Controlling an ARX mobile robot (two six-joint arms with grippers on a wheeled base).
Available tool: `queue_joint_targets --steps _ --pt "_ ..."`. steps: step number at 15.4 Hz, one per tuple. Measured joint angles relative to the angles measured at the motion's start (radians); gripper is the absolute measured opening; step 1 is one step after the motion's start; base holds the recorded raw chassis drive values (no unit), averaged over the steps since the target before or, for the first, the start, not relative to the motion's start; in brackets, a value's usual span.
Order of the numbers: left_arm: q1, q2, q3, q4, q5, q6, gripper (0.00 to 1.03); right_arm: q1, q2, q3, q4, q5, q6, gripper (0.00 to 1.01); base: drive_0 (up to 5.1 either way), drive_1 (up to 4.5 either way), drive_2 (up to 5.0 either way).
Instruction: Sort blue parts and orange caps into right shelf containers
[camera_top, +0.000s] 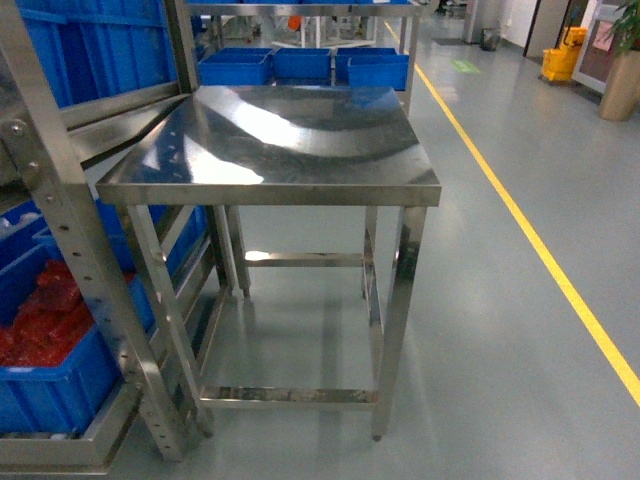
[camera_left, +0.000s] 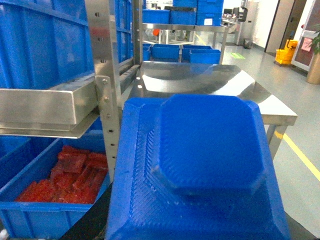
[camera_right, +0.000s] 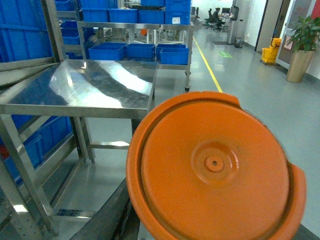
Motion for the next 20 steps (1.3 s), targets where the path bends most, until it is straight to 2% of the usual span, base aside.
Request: queue_joint_targets --steps 20 --pt "0.001 0.0 0.0 0.001 -0.001 0.0 0.43 0.0 0.0 0.0 0.001 0.0 0.0 0.44 -5.0 2.43 2.4"
